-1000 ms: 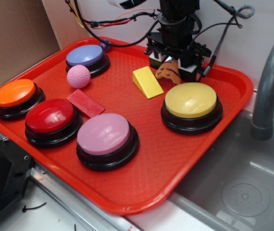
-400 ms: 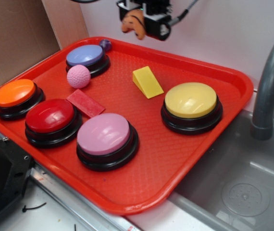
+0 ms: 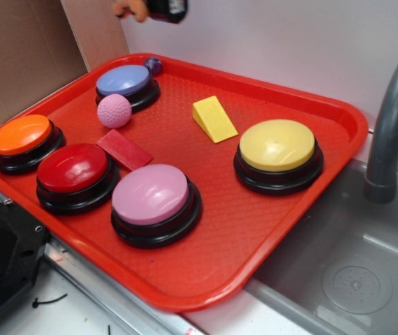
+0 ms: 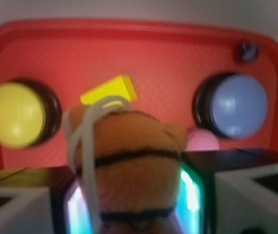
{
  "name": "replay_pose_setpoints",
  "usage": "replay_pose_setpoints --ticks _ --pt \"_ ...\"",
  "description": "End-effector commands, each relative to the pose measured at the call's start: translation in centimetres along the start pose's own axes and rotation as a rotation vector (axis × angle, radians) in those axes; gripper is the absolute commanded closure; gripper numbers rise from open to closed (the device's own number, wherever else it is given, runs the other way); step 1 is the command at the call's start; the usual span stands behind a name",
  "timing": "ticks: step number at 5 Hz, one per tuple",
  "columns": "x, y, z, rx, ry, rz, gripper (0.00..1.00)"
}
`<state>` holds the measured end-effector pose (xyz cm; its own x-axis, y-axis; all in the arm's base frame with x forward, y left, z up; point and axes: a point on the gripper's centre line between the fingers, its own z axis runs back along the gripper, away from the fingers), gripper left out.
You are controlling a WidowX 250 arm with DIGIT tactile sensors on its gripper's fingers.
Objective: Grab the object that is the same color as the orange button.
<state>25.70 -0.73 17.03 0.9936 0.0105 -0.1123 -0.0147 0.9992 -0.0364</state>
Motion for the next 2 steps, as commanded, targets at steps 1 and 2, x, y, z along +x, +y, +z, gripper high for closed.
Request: replay_pose_setpoints --ticks 1,2 --pt "-3.56 1.78 3.11 0.031 -0.161 0.072 1.0" --pt "-3.34 1.04 3.06 0.065 -0.154 0.098 1.0"
